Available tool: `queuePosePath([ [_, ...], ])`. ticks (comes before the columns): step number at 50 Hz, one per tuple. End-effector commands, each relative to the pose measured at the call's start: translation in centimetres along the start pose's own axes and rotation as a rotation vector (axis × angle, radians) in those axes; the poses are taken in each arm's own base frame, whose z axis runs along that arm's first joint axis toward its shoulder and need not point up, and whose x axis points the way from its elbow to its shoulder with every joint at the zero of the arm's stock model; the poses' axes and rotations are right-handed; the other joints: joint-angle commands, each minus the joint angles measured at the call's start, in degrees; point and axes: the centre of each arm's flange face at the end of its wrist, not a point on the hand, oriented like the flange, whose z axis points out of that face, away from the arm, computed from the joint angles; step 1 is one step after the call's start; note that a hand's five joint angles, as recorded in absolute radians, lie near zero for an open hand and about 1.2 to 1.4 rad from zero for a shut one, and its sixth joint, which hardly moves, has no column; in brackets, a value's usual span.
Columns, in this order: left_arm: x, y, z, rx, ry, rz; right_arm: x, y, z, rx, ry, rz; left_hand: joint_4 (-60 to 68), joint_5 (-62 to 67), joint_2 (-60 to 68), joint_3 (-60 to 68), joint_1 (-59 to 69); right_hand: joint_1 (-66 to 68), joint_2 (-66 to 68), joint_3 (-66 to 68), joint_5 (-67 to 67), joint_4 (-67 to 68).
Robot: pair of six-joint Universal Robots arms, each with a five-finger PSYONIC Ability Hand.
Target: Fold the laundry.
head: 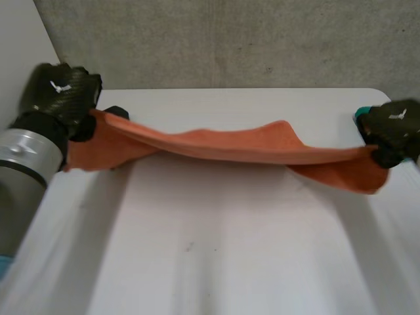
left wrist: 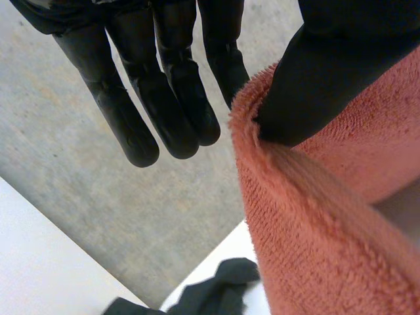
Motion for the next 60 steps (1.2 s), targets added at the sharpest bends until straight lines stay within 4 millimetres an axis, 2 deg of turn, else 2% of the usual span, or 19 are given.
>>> queuePosePath([
  [1, -1.2, -1.3, -1.4, -0.091, 0.052, 0.007, 1.5, -4.5, -4.3, -0.023, -0.010, -0.239, 11.1, 14.2, 11.2, 11.5, 13.7, 23.0, 12.5, 12.2, 13.7, 11.8],
  [4, -0.9, -0.6, -1.1, -0.112, 0.075, 0.007, 1.0, -5.3, -4.2, -0.011, -0.026, -0.252, 11.1, 14.2, 11.2, 11.5, 13.7, 23.0, 12.5, 12.2, 13.7, 11.8],
  [7, 0.5, 2.1, 0.3, -0.187, 0.123, 0.009, -1.0, -4.7, -2.4, -0.042, -0.097, -0.258, 11.1, 14.2, 11.2, 11.5, 13.7, 23.0, 12.5, 12.2, 13.7, 11.8],
  [12, 2.7, 6.9, 3.5, -0.290, 0.174, 0.024, -3.3, -1.8, 1.4, -0.164, -0.173, -0.256, 11.1, 14.2, 11.2, 11.5, 13.7, 23.0, 12.5, 12.2, 13.7, 11.8],
  [18, 3.7, 9.6, 5.7, -0.345, 0.181, 0.017, -5.2, 1.7, 5.3, -0.281, -0.217, -0.181, 11.1, 14.2, 11.2, 11.5, 13.7, 23.0, 12.5, 12.2, 13.7, 11.8],
  [23, 4.2, 10.2, 5.9, -0.362, 0.182, 0.014, -5.3, 2.7, 5.9, -0.315, -0.225, -0.074, 11.1, 14.2, 11.2, 11.5, 13.7, 23.0, 12.5, 12.2, 13.7, 11.8],
  [25, 4.4, 10.2, 5.7, -0.365, 0.187, 0.015, -5.3, 2.8, 5.9, -0.322, -0.226, -0.047, 11.1, 14.2, 11.2, 11.5, 13.7, 11.9, 1.4, 1.1, 2.5, 0.7],
  [28, 4.5, 10.2, 5.5, -0.369, 0.189, 0.018, -5.3, 2.8, 5.9, -0.326, -0.222, -0.031, 11.1, 14.2, 11.2, 11.5, 13.7, 6.0, -4.5, -4.8, -3.4, -5.3],
  [29, 4.5, 10.2, 5.4, -0.369, 0.189, 0.019, -5.4, 2.9, 5.8, -0.331, -0.223, -0.025, 11.1, 14.2, 11.2, 11.5, 13.7, -5.9, -16.4, -16.7, -15.3, -17.1],
  [30, 4.5, 10.2, 5.4, -0.370, 0.190, 0.019, -5.4, 3.0, 5.7, -0.335, -0.224, -0.025, 11.1, 14.2, 11.2, 11.5, 13.7, -9.5, -20.0, -20.3, -18.9, -20.7],
  [38, 4.0, 9.7, 4.4, -0.374, 0.186, 0.029, -5.9, 3.8, 4.8, -0.403, -0.270, -0.036, 11.1, 14.2, 11.2, 11.5, 13.7, -16.8, -27.3, -27.6, -26.2, -28.0],
  [43, 3.7, 10.1, 3.9, -0.387, 0.181, 0.026, -6.6, 4.8, 4.1, -0.478, -0.325, -0.048, 11.1, 14.2, 11.2, 11.5, 13.7, -14.8, -25.3, -25.5, -24.1, -26.0],
  [46, 3.2, 10.6, 4.0, -0.399, 0.173, 0.022, -6.8, 5.3, 4.5, -0.486, -0.336, -0.100, 11.1, 14.2, 11.2, 11.5, 13.7, 2.5, -8.0, -8.3, -6.9, -8.7],
  [48, 2.9, 11.1, 4.2, -0.409, 0.164, 0.019, -6.8, 5.5, 4.9, -0.485, -0.339, -0.135, 11.1, 14.2, 11.2, 11.5, 13.7, 22.9, 12.4, 12.1, 13.5, 11.7],
  [53, 3.0, 11.5, 5.6, -0.385, 0.151, 0.019, -5.8, 3.9, 7.0, -0.376, -0.249, -0.192, 11.1, 14.2, 11.2, 11.5, 13.7, 23.0, 12.5, 12.2, 13.7, 11.8],
  [55, 3.3, 11.6, 6.9, -0.341, 0.139, 0.022, -5.2, 3.2, 8.1, -0.325, -0.200, -0.205, 11.1, 14.2, 11.2, 11.5, 13.7, 23.0, 12.5, 12.2, 13.7, 11.8],
  [58, 2.9, 10.8, 8.8, -0.267, 0.100, 0.029, -3.2, 0.5, 10.2, -0.173, -0.077, -0.221, 11.1, 14.2, 11.2, 11.5, 13.7, 23.0, 12.5, 12.2, 13.7, 11.8],
  [59, 2.1, 9.8, 10.5, -0.190, 0.053, 0.032, -2.6, -0.5, 10.8, -0.122, -0.037, -0.221, 11.1, 14.2, 11.2, 11.5, 13.7, 23.0, 12.5, 12.2, 13.7, 11.8],
  [60, 1.7, 9.0, 11.4, -0.138, 0.026, 0.031, -1.5, -2.6, 11.5, -0.013, 0.041, -0.225, 11.1, 14.2, 11.2, 11.5, 13.7, 23.0, 12.5, 12.2, 13.7, 11.8],
])
